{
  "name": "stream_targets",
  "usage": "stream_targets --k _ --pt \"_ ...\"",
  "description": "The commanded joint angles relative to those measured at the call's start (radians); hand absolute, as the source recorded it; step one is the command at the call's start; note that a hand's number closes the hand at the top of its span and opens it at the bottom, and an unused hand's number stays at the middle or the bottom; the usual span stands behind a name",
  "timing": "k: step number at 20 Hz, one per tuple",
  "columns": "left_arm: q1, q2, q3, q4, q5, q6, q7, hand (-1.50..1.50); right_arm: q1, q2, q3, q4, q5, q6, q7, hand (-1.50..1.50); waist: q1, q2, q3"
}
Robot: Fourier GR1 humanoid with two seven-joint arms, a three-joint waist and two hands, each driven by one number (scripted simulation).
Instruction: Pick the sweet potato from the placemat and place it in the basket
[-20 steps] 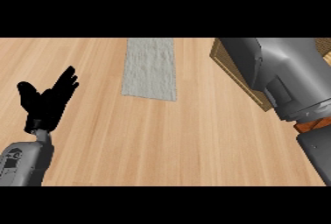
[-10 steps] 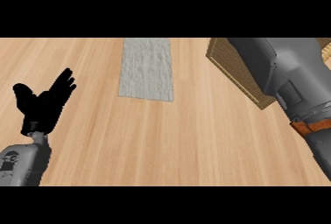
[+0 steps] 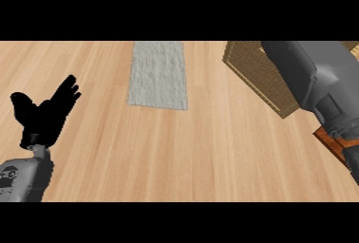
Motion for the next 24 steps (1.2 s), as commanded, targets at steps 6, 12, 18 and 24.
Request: stream_targets --k 6,12,18,24 --pt "-0.019 0.008 0.015 0.012 -0.005 -0.003 -0.006 0.00 0.059 -0.040 -0.055 -0.061 -0.042 -0.076 -0.013 -1.50 0.002 0.001 0.001" --pt "0.010 -0.002 0.019 0.016 0.001 -0.008 -0.020 0.00 0.055 -0.061 -0.064 -0.116 -0.017 -0.241 0.081 -1.50 -0.015 -0.007 0.000" --pt "0.060 0.014 0.049 0.005 0.005 0.003 -0.015 0.00 0.115 -0.101 -0.115 -0.226 -0.023 -0.407 0.135 -1.50 -0.059 -0.031 0.000" --pt "0.150 0.019 0.070 -0.005 0.004 0.001 -0.047 0.00 0.288 -0.068 -0.129 -0.442 -0.077 -0.346 0.104 -1.50 -0.119 -0.057 0.001"
